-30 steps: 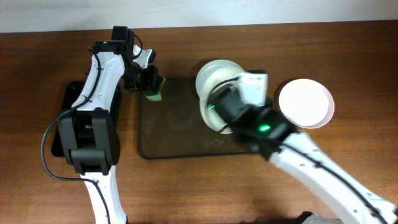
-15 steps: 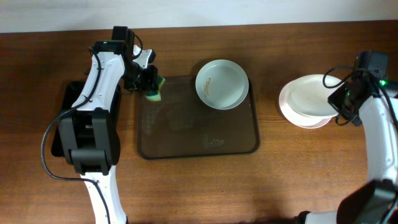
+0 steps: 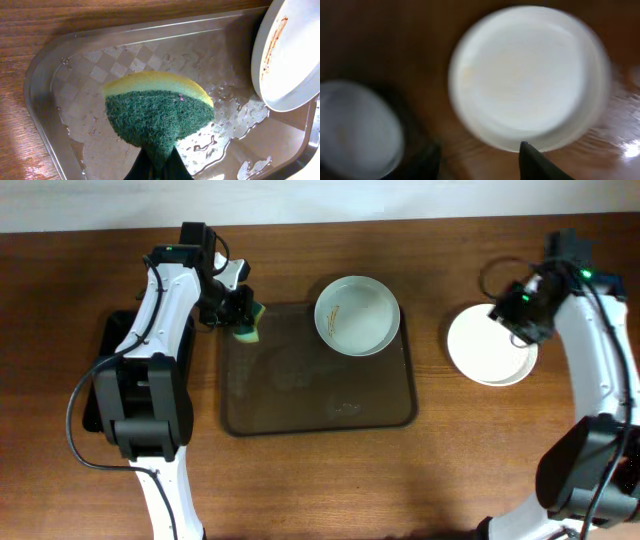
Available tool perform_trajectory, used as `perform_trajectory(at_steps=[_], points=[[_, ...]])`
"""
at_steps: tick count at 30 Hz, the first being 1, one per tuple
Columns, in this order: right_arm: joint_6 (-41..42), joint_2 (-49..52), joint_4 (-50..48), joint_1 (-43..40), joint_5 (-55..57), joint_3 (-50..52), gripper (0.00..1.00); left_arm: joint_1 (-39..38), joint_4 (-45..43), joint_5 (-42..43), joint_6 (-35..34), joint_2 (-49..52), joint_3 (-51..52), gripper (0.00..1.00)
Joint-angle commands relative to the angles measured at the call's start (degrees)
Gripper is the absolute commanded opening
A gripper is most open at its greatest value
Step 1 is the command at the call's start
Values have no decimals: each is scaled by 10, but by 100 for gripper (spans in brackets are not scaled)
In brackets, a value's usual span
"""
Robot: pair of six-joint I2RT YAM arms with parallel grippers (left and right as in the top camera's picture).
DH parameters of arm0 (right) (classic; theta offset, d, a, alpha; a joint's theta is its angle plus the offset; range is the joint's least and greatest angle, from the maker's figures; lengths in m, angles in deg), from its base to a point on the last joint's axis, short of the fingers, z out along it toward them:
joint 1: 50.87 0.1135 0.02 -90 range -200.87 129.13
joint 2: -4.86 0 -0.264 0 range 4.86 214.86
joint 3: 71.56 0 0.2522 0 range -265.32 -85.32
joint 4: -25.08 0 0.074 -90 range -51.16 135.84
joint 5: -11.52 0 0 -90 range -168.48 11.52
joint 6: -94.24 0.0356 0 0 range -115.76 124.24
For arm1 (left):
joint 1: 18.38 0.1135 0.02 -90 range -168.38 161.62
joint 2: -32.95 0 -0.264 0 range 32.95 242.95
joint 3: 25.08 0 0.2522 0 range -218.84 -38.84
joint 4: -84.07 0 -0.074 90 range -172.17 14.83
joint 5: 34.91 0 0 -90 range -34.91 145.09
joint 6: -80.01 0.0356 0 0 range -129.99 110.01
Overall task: Clean dirty plates on tray and stack at the side
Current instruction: 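Move right gripper back and grasp the pale blue plate rim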
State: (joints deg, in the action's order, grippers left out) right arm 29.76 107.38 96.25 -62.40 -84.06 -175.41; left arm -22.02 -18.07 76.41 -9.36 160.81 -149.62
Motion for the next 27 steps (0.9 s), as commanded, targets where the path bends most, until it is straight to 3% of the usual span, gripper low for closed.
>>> perform_trajectory(at_steps=[1,7,16,20,27], points=[[-9,-6,-40,113,-14,-19,52,-3,0,0,3,0,-8,1],[19,87,-61,217,21,-19,51,-4,1,0,3,0,-8,1],[-43,214,-109,240,13,-19,29,-16,-2,-2,3,0,-8,1],[-41,214,-65,244,11,-19,5,-16,-2,-2,3,0,-8,1],[-41,214,43,269,-57,-19,4,-16,-2,-2,3,0,-8,1]])
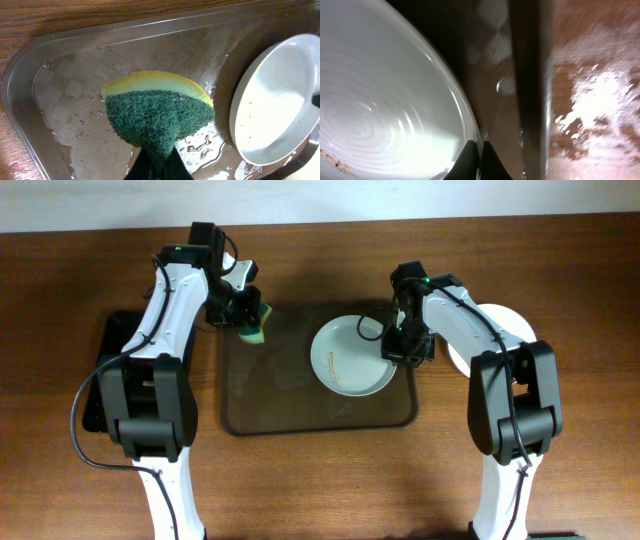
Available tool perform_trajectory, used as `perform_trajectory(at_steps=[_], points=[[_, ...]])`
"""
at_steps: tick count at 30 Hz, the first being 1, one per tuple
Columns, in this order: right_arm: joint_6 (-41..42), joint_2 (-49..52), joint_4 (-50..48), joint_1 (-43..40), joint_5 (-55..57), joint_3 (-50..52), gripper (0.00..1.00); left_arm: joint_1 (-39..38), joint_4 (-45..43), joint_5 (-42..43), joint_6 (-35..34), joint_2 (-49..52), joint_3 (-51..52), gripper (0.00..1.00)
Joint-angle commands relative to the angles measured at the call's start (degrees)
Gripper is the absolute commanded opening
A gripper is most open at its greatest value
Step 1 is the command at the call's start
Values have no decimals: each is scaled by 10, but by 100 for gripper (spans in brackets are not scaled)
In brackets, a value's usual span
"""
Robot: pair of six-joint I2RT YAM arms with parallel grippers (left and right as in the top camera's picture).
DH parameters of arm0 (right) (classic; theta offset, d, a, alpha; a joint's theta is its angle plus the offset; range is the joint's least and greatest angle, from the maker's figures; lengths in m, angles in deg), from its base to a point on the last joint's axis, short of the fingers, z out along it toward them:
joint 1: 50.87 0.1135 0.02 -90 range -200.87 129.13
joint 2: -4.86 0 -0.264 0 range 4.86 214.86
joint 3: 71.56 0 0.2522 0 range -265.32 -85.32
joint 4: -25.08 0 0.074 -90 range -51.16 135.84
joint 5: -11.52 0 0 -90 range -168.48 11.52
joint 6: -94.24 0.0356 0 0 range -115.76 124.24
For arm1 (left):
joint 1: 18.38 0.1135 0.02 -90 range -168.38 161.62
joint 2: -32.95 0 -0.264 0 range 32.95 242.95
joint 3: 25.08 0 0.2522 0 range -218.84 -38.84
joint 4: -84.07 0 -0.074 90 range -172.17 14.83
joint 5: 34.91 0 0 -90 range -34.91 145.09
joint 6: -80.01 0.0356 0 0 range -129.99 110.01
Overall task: Clean dirty plates on tray and stack at the side
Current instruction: 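Move right gripper back and grasp the pale blue plate rim, then scrub the pale blue plate with the sponge in the left gripper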
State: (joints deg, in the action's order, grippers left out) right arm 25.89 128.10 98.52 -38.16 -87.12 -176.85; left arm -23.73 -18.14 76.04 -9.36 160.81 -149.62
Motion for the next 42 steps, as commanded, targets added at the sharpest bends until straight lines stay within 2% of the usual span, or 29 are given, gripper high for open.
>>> perform_trajectory(at_steps=[1,2,5,8,10,15,19,21,22,24,28,30,35,42], points=[[-2,6,23,34,-29,-4,4,1,-1,2,3,0,-8,1],[-2,5,27,46,-32,-4,4,1,-1,0,3,0,-8,1],[-13,5,19,48,-32,-22,49,1,-2,-6,3,0,-8,1],[-68,5,-17,33,-32,-34,55,1,-1,-9,3,0,-8,1],[-104,10,-45,32,-34,-34,54,1,-1,-9,3,0,-8,1],[-174,44,-56,33,-46,-33,37,1,0,-9,3,0,-8,1],[-173,45,-48,33,-71,-33,4,1,0,-9,3,0,-8,1],[-164,45,-34,33,-127,-33,4,1,0,-9,3,0,-8,1],[-133,45,-35,33,-184,-33,4,1,0,-9,3,0,-8,1],[-68,45,-57,35,-228,-33,4,1,0,-8,3,0,-8,1],[67,46,-140,53,-160,-12,4,2,6,9,3,0,-8,1],[101,46,-168,58,-144,-2,4,1,15,9,3,0,-8,1],[104,46,-186,61,-131,3,4,-8,22,9,3,0,7,1],[104,46,-184,61,-131,3,4,-63,-30,4,8,45,30,1]])
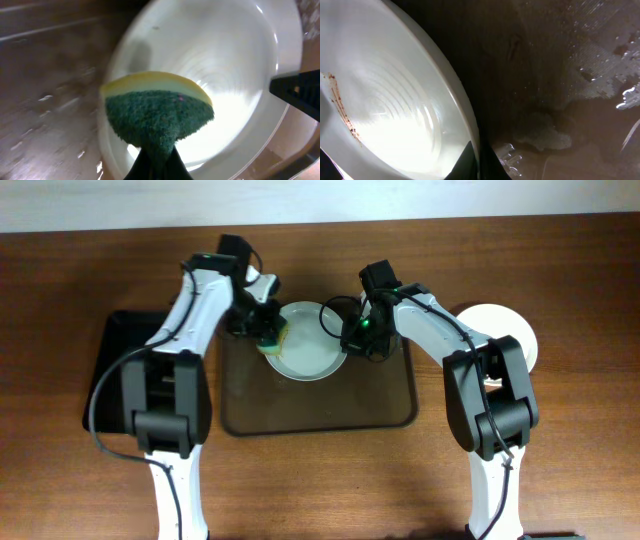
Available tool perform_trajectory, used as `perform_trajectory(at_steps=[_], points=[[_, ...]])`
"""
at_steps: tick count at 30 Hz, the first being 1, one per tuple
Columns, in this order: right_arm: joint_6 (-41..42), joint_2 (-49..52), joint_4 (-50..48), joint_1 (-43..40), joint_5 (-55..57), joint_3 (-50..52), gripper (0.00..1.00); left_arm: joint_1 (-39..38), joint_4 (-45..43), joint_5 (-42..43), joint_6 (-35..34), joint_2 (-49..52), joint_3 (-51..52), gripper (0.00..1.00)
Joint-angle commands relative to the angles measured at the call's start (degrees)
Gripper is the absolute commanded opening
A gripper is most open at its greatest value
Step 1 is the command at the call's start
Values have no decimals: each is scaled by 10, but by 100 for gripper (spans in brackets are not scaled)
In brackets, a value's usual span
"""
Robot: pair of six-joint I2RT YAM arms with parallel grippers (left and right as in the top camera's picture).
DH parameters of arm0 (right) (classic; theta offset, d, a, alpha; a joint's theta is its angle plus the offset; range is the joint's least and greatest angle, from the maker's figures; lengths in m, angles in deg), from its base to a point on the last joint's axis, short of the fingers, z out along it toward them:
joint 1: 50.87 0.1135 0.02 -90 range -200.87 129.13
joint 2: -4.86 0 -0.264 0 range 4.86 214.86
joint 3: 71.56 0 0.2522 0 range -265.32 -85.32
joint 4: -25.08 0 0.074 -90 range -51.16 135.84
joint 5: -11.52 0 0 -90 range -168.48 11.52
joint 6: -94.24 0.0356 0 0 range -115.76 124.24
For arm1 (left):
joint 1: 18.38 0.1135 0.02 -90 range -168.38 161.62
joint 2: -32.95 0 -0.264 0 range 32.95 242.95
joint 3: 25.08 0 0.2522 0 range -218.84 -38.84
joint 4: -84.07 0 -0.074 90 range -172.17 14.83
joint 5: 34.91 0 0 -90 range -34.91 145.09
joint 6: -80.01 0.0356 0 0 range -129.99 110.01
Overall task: Clean dirty plates on tray and stack at the side
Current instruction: 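Scrub the pale blue plate with the sponge in the left gripper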
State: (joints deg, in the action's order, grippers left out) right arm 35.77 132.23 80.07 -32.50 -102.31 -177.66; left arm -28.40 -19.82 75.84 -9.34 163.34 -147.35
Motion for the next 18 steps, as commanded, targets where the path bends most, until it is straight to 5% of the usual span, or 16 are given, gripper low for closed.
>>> perform_trajectory(at_steps=[1,7,10,13,18], points=[[5,5,1,4,21,11,4,-24,-22,-4,7,27,7,1],[5,5,1,4,21,11,4,-42,-24,-45,7,65,9,1],[5,5,1,4,21,11,4,-42,11,14,9,68,9,1],[5,5,1,4,21,11,4,-42,59,145,107,68,9,1],[5,5,3,4,21,11,4,-38,-33,-9,43,68,9,1]])
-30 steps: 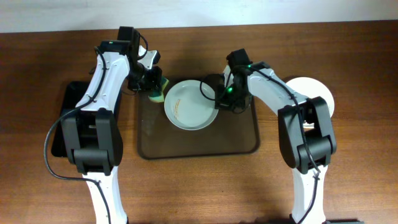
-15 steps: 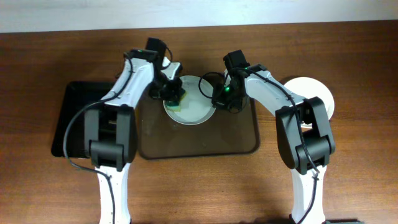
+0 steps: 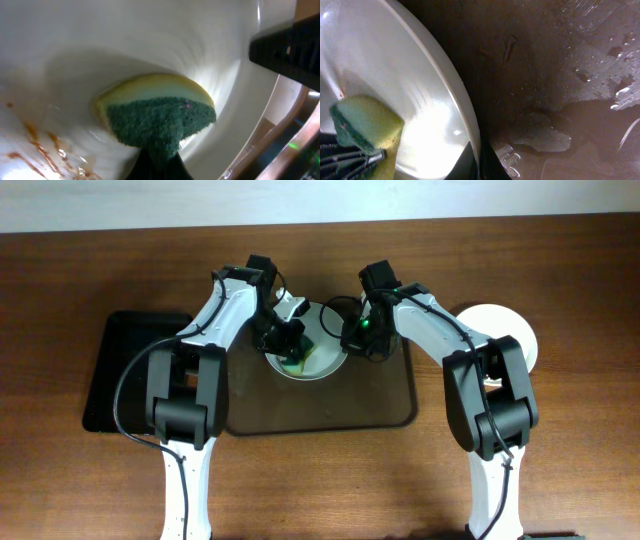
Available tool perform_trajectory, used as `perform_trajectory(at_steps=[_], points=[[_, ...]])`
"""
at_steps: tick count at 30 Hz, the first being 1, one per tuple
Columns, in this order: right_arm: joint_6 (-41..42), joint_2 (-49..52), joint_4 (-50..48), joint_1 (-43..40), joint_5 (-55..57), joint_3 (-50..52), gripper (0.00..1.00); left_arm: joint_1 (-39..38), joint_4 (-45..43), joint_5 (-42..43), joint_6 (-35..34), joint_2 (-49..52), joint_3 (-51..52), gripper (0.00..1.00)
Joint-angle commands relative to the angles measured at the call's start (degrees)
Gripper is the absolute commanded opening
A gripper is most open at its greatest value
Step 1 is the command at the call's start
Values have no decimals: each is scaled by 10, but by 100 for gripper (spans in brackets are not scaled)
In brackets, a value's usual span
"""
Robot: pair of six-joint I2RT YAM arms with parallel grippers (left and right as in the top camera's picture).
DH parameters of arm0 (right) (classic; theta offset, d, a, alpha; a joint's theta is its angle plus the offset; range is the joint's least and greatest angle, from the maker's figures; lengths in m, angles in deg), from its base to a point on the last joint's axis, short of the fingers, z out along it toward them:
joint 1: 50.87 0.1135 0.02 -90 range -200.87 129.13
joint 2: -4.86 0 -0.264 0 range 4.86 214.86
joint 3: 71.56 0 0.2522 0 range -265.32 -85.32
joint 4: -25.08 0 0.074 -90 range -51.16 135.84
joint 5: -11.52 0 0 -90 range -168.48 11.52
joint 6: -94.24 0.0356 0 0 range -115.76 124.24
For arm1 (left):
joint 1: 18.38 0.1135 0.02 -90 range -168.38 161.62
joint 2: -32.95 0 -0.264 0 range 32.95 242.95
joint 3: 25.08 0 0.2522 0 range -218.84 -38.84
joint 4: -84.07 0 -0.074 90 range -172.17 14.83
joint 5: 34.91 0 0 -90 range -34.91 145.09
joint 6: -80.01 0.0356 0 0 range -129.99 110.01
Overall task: Clean dirty plates on tray and stack at the side
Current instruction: 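Scrub the pale blue plate with the sponge in the left gripper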
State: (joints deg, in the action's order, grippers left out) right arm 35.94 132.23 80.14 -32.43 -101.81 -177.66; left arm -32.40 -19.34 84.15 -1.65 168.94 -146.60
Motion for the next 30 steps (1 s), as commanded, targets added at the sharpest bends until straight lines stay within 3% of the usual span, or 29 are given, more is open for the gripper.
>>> perform_trajectory(at_steps=[1,2,7,10,13,17,21,26,30], points=[[3,5,2,4,16,11,4,2,-52,-138,-54,12,2,1],[3,5,2,4,16,11,4,2,-74,-212,-80,12,2,1],[3,5,2,4,17,11,4,0,-107,-367,-106,28,2,1],[3,5,2,4,20,11,4,-1,-64,-386,-123,30,2,1],[3,5,2,4,20,11,4,-5,17,-330,-121,30,2,1],[3,5,2,4,20,11,4,-5,127,-158,8,30,2,1],[3,5,2,4,20,11,4,-5,205,-157,68,31,2,1],[3,5,2,4,20,11,4,-5,219,-87,139,31,2,1],[3,5,2,4,20,11,4,-5,186,-74,139,31,2,1]])
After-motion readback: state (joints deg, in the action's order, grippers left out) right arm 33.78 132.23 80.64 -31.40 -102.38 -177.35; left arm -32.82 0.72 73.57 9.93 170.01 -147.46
